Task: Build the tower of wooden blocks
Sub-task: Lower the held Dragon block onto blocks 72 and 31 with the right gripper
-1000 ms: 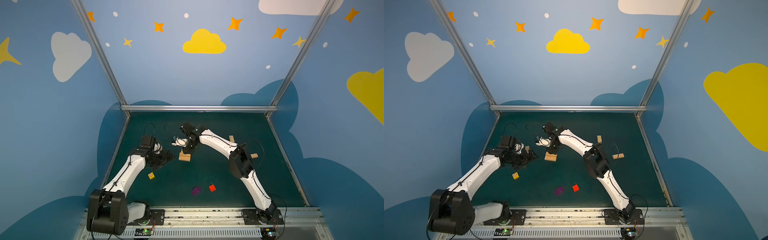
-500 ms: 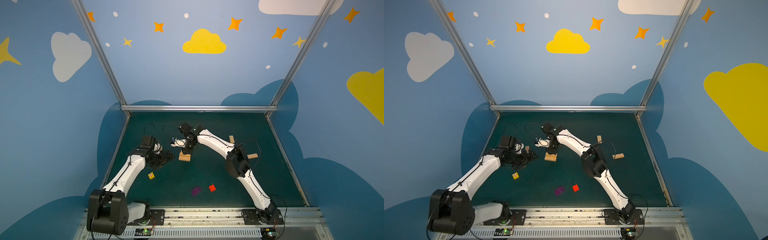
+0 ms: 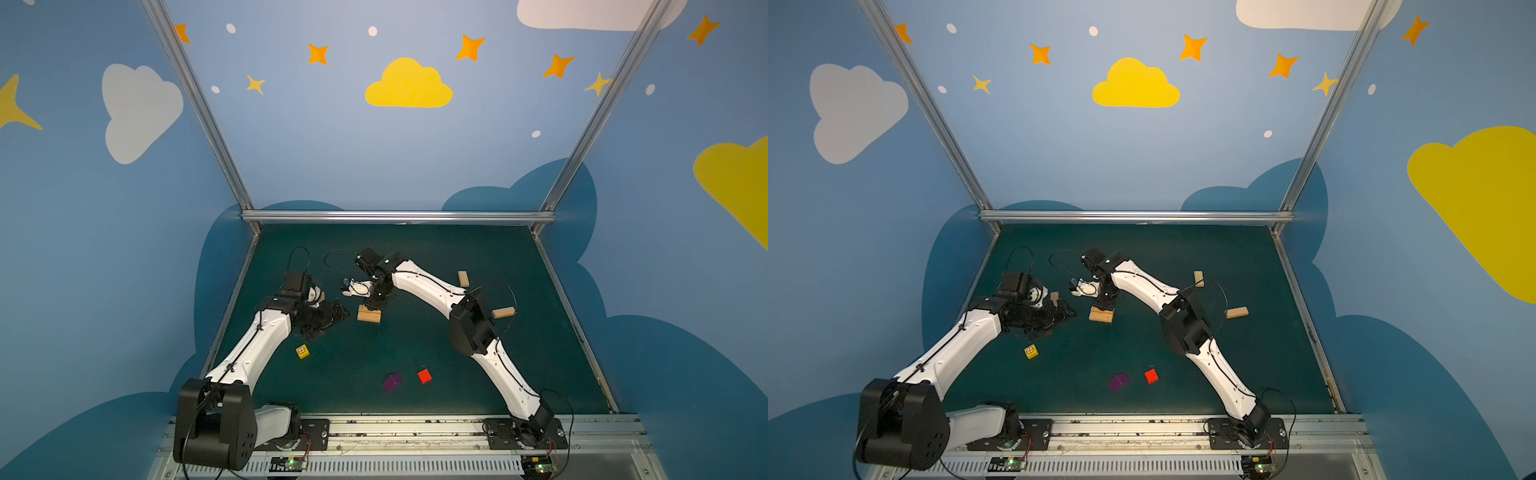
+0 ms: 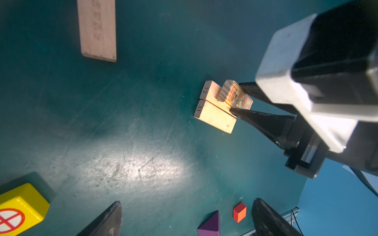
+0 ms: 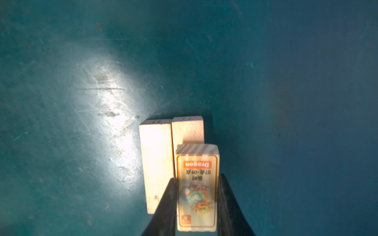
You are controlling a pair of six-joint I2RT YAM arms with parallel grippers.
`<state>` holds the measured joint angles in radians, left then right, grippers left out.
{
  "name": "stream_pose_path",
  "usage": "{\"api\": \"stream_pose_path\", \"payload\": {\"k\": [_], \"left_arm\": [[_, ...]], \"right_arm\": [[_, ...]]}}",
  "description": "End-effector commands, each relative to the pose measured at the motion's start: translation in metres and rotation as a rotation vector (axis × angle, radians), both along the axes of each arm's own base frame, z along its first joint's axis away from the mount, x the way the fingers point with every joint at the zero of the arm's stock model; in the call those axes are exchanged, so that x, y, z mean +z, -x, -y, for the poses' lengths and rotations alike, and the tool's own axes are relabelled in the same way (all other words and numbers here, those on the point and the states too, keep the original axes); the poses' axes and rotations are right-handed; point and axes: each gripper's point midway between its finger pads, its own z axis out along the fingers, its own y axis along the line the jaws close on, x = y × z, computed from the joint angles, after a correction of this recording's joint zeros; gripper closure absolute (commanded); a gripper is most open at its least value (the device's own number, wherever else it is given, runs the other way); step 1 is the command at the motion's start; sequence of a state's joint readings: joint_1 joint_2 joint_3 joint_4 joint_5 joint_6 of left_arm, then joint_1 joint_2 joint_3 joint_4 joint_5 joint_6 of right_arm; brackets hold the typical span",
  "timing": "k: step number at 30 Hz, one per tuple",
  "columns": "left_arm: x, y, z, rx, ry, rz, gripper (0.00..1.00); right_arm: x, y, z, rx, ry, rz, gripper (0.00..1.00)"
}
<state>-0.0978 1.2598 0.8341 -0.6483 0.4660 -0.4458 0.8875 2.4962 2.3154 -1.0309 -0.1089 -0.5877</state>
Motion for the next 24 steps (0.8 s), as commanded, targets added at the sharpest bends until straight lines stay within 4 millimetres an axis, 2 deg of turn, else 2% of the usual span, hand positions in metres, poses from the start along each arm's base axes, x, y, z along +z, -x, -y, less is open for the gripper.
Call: {"api": "stream_pose_path", "payload": {"k": [1, 24], "left_arm": [[0.0055, -0.0025, -0.0016, -0.003, -0.004, 0.008, 0.02], [0.0058, -0.0024, -0.0027, -0.002, -0.014, 0.011, 0.02]], "right_arm": [[-0.0030, 0.0032, -0.0023, 0.027, 0.021, 0.007, 0.82], [-0.0070, 0.0017, -0.0014, 0.029, 0.040, 0.024, 0.80]]}}
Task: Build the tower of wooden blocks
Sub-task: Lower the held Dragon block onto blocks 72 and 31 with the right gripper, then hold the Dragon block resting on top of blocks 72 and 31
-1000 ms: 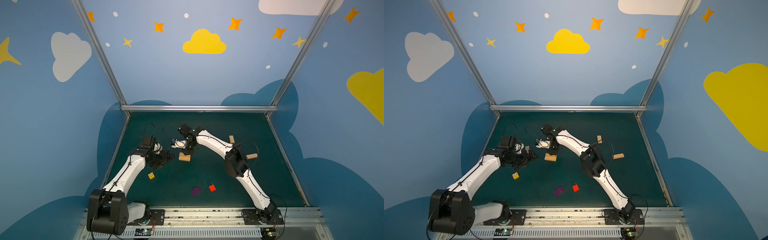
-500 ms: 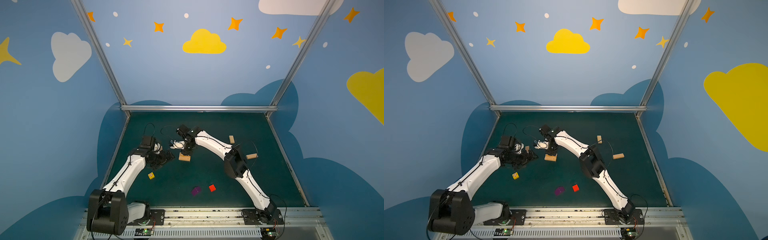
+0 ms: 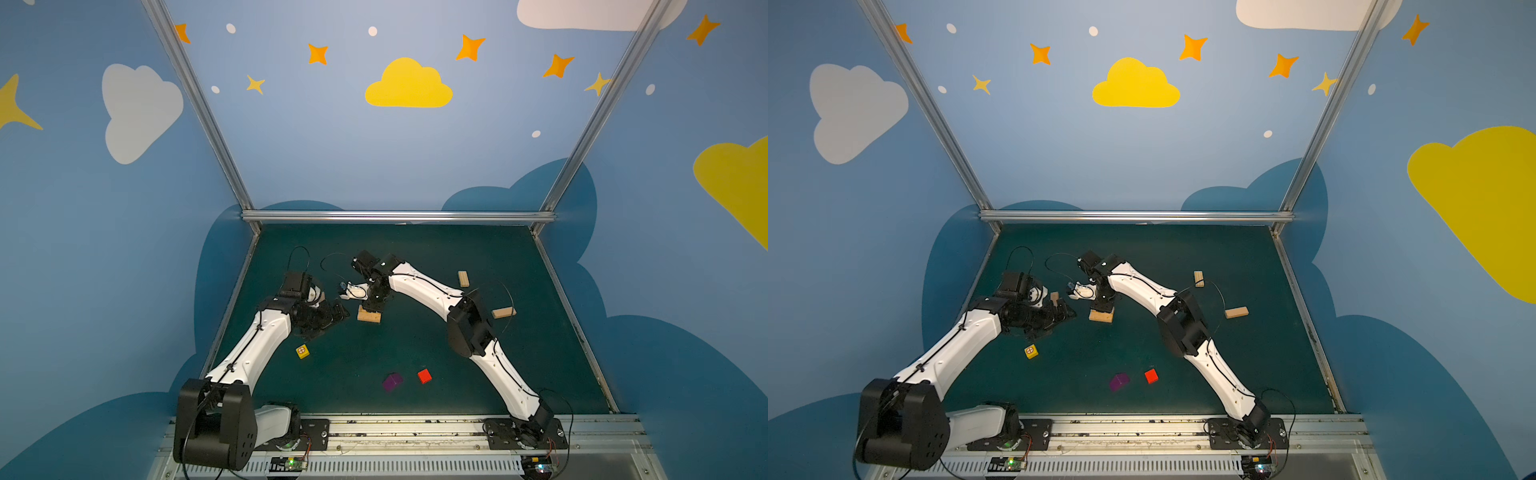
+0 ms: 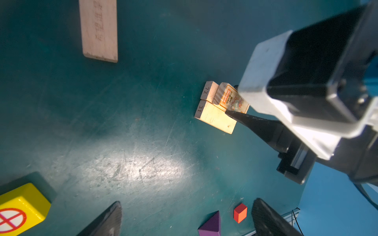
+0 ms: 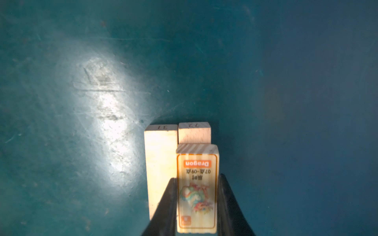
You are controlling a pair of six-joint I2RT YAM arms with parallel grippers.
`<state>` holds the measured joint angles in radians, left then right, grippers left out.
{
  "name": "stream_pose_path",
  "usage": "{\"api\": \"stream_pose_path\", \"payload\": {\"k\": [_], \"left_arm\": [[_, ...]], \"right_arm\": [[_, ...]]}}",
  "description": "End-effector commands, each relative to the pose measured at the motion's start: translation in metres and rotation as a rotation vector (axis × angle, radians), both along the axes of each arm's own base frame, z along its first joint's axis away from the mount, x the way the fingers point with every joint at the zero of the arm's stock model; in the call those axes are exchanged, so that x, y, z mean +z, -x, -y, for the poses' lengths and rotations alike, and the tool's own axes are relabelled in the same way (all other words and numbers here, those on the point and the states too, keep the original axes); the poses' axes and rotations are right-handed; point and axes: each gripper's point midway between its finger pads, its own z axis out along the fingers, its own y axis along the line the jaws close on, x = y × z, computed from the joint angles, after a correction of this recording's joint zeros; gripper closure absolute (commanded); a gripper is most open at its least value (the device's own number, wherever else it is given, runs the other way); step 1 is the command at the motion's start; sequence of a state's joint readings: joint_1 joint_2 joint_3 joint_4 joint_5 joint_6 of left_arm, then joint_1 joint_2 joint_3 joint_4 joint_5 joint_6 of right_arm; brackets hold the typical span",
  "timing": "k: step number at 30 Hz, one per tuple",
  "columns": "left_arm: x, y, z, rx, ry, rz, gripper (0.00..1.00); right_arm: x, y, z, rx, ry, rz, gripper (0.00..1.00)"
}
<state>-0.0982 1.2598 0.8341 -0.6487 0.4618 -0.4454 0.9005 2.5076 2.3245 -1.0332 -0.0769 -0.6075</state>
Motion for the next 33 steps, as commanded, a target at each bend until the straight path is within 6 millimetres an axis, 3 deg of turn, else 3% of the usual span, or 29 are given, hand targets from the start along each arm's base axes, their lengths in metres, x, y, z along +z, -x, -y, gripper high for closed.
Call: {"api": "stream_pose_path", "payload": {"k": [1, 33], "left_arm": [[0.0058, -0.0020, -0.0018, -0.003, -0.009, 0.009, 0.02], [0.0048, -0.0023, -0.0021, -0.003, -0.011, 0.009, 0.02]], "right_arm": [[-0.0034, 0.0010, 0.0000, 0.006, 0.017, -0.002, 0.80], [-0.0046, 0.0028, -0.0048, 0.018, 0.005, -0.002, 0.73]]}}
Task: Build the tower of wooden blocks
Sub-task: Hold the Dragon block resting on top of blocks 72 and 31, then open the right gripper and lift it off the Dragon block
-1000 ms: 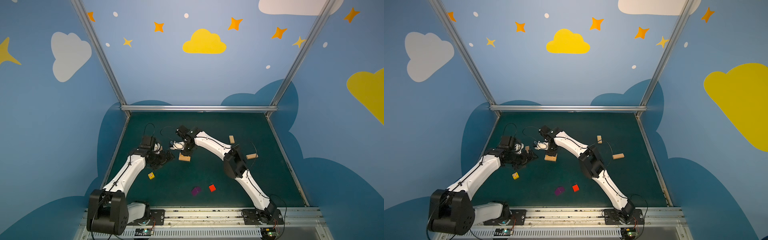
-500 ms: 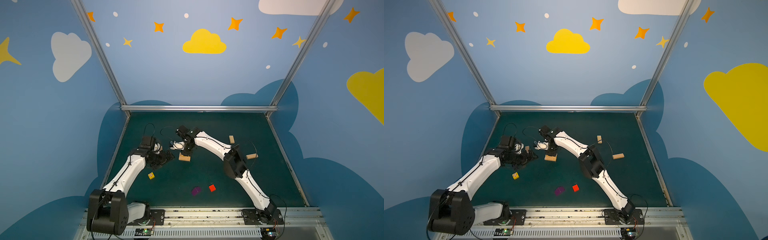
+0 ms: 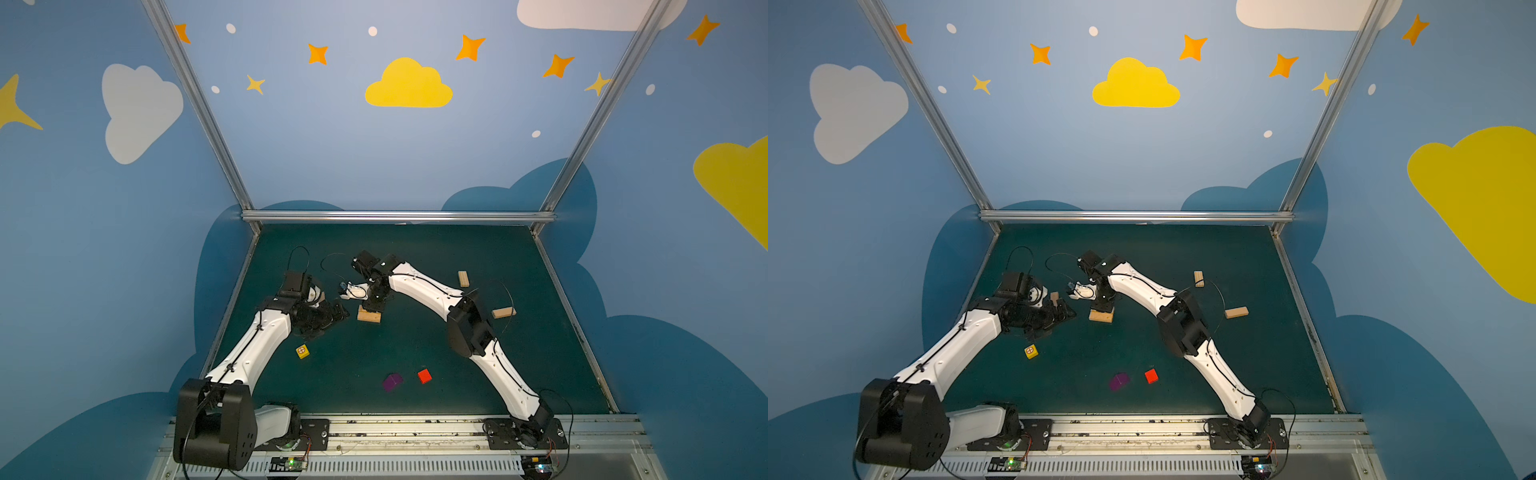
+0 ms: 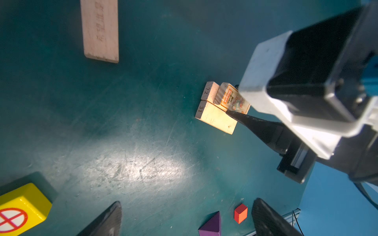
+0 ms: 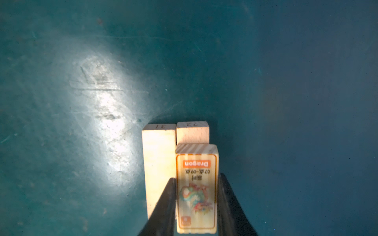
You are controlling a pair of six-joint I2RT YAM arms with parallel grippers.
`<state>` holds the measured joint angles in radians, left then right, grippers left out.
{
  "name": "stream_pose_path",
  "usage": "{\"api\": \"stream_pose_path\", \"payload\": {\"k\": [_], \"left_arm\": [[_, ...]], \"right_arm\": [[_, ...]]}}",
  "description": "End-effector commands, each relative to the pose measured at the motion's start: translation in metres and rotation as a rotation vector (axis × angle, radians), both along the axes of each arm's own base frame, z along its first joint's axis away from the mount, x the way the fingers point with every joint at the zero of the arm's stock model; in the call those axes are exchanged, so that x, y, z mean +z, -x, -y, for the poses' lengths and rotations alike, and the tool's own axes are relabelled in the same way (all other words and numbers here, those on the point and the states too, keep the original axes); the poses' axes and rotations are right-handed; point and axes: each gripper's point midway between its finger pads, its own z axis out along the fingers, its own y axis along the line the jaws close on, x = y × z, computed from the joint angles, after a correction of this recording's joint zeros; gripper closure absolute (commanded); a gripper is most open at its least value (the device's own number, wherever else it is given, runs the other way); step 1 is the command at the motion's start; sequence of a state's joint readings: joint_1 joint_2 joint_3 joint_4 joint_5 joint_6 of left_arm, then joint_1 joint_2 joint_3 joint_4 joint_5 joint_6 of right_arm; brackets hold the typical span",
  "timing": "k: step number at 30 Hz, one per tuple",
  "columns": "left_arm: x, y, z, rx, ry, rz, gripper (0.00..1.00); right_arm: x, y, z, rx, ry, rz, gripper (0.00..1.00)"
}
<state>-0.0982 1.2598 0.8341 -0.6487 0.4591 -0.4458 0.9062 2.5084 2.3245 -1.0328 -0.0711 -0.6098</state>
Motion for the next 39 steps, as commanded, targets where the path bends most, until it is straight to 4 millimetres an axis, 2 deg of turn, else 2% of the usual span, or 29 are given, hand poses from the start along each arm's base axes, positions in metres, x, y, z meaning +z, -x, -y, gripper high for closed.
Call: {"api": "stream_pose_path", "payload": {"k": [1, 8, 19, 26, 39], "left_arm": [[0.005, -0.002, -0.002, -0.003, -0.007, 0.008, 0.02], [0.004, -0.002, -0.001, -0.004, -0.005, 0.007, 0.02], [0.004, -0.002, -0.002, -0.003, -0.009, 0.006, 0.02], [0.005, -0.002, -0.002, -0.001, -0.012, 0.008, 0.01], [0.005, -0.002, -0.005, 0.003, -0.027, 0.010, 0.02]], "right_arm": [[-0.005, 0.001, -0.003, 0.013, 0.003, -0.006, 0.72], [-0.006, 0.000, -0.003, 0.012, 0.009, 0.000, 0.71], [0.004, -0.002, -0.006, 0.006, -0.018, 0.013, 0.63], [0.011, -0.004, -0.007, -0.005, -0.029, 0.024, 0.47], [0.040, -0.006, -0.020, -0.021, -0.126, 0.036, 0.29]]}}
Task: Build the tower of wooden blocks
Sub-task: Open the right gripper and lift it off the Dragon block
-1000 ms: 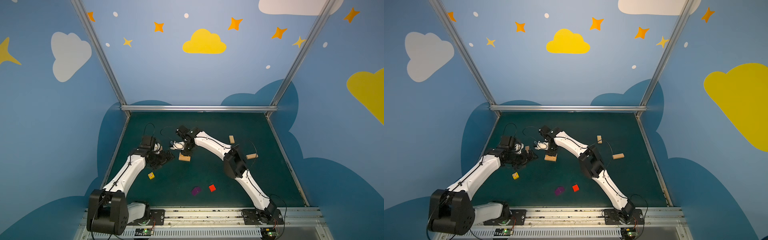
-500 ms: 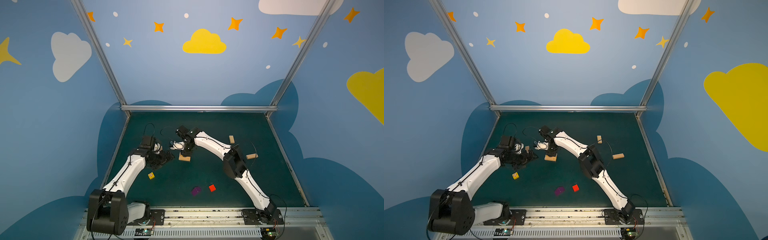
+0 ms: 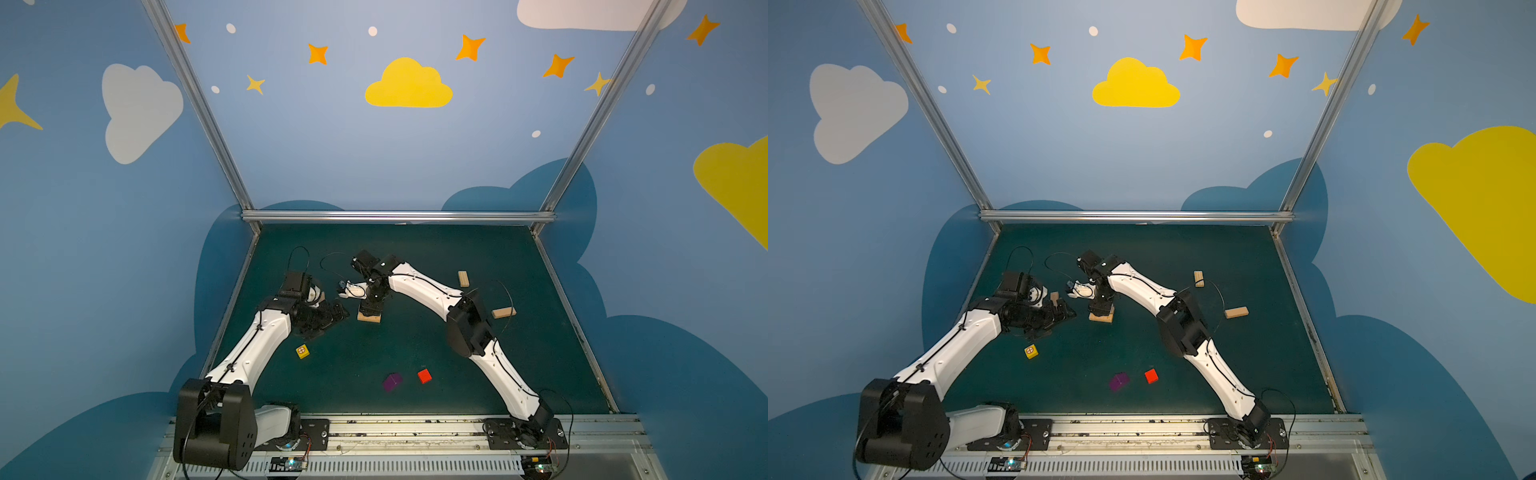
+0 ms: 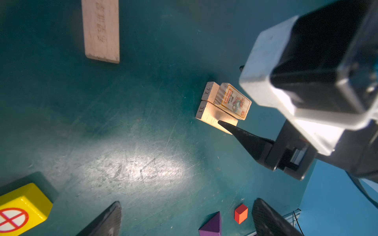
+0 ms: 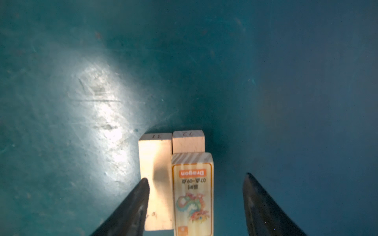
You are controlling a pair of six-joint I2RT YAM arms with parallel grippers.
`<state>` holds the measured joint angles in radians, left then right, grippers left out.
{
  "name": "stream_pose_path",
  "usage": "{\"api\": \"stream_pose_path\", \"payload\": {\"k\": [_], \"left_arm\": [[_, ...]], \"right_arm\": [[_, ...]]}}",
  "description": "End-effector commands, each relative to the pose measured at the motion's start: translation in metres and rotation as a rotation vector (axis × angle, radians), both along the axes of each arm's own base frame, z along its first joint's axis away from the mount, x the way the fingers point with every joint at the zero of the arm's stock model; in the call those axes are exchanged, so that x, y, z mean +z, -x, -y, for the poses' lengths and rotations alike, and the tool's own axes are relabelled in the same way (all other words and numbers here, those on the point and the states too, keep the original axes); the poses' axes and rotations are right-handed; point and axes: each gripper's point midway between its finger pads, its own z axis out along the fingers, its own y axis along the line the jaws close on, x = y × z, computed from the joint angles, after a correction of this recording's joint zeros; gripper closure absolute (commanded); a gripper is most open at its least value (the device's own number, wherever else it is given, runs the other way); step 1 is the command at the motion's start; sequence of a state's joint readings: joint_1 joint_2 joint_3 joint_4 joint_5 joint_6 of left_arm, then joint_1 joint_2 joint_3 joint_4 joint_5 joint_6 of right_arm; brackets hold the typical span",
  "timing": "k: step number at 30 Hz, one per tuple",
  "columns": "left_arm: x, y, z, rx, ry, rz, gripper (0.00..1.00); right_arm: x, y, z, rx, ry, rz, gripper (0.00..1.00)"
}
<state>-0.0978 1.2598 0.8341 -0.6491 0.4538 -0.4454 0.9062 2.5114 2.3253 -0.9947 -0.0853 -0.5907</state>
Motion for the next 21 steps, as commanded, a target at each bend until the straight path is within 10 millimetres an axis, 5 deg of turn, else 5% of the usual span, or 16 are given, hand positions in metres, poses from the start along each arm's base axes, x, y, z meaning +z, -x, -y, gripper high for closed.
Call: {"api": "stream_pose_path", "payload": {"k": [1, 13, 21], "left_arm": [[0.007, -0.002, -0.005, 0.002, -0.023, 0.014, 0.01], [0.036, -0.011, -0.015, 0.018, -0.072, 0.208, 0.04], [0.047, -0.019, -0.026, 0.035, -0.139, 0.305, 0.05]], "right_arm": [[0.041, -0.002, -0.012, -0.008, -0.092, 0.033, 0.28], [0.096, -0.009, -0.008, -0.058, -0.203, 0.084, 0.25], [0.146, -0.012, 0.020, -0.142, -0.309, 0.155, 0.25]]}}
